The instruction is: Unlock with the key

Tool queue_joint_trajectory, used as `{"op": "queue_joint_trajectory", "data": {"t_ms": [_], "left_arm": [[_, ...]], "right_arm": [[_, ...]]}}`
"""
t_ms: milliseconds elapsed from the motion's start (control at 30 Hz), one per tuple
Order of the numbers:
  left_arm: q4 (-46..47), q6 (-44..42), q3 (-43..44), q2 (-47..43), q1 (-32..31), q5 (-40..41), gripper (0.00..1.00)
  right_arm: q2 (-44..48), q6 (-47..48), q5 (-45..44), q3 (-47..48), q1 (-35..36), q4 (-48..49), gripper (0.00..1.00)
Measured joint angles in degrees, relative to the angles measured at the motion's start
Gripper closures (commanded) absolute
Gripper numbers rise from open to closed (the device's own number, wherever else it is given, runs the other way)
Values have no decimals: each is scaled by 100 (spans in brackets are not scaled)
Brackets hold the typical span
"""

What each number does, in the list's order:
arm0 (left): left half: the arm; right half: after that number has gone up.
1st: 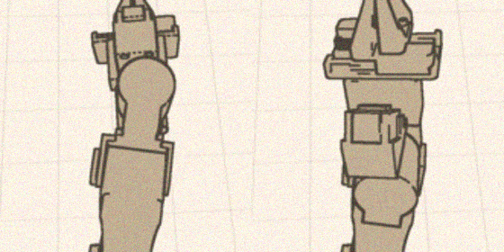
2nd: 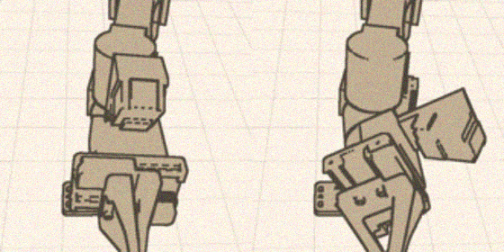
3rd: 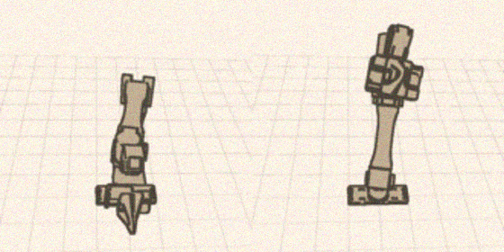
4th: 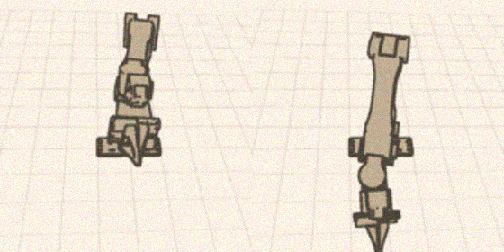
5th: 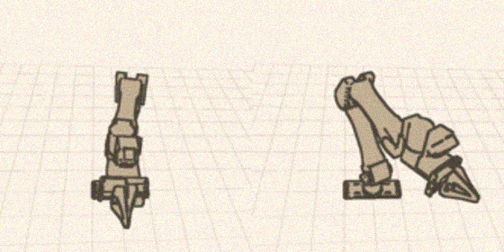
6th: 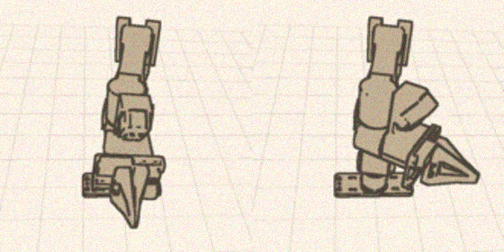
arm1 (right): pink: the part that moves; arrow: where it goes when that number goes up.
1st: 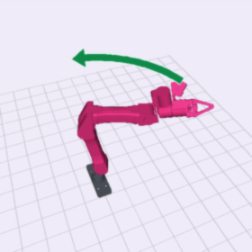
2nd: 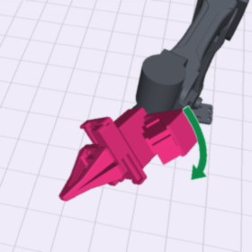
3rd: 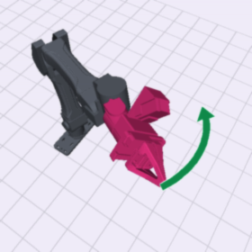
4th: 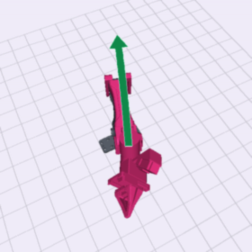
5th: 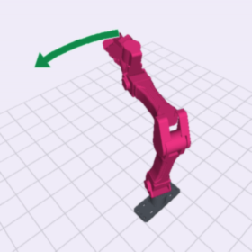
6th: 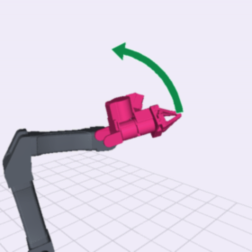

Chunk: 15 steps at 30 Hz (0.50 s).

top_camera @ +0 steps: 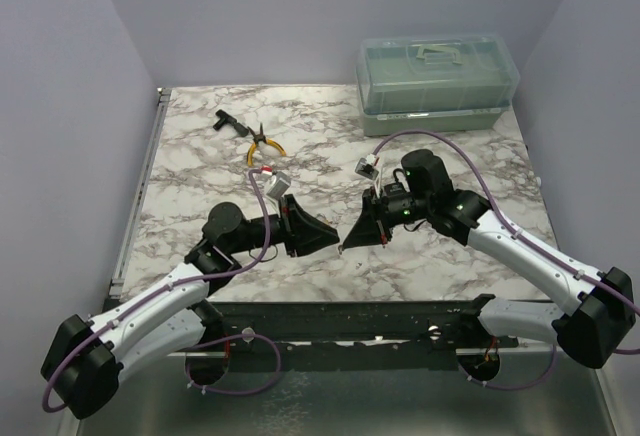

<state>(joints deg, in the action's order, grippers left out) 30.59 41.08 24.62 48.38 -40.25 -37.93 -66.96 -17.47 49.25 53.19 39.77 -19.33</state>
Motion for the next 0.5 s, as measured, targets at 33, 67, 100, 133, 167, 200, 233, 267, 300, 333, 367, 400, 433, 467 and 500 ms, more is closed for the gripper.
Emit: {"op": "queue_joint_trajectory", "data": {"t_ms": [33,67,100,133,167,200,233,267,300,333,367,400,433,467,500], "left_arm": [[0,-2,0,15,0,0,65],[0,-7,0,37,0,0,65],[0,-13,0,70,0,0,65],[0,-17,0,90,0,0,65],[0,-22,0,114,0,0,65],[0,-24,0,144,0,-2,66],[0,-28,0,177,0,-4,67],[-2,-28,-2,201,0,-7,69],[0,-33,-2,219,0,-7,70],[-2,-42,-2,240,0,-9,70],[-2,-44,-2,254,0,-7,71],[0,-46,-2,269,0,-9,72],[0,-48,-2,284,0,-13,72],[0,-48,-2,306,0,-17,73],[0,-46,-2,323,0,-22,73]], "right_arm": [[0,0,9,0,0,-2,100],[0,0,15,0,0,0,100],[0,0,24,0,0,0,100],[0,0,37,0,0,0,100],[0,0,48,0,0,0,100],[0,0,59,0,0,0,100],[0,0,70,0,0,2,100],[0,0,81,0,0,2,100],[0,0,94,0,0,2,100],[0,0,101,0,0,2,100],[0,0,101,2,0,2,100],[0,0,101,4,0,2,100],[0,0,101,11,0,0,100],[0,0,101,15,0,2,100],[0,2,101,24,0,2,100]]}}
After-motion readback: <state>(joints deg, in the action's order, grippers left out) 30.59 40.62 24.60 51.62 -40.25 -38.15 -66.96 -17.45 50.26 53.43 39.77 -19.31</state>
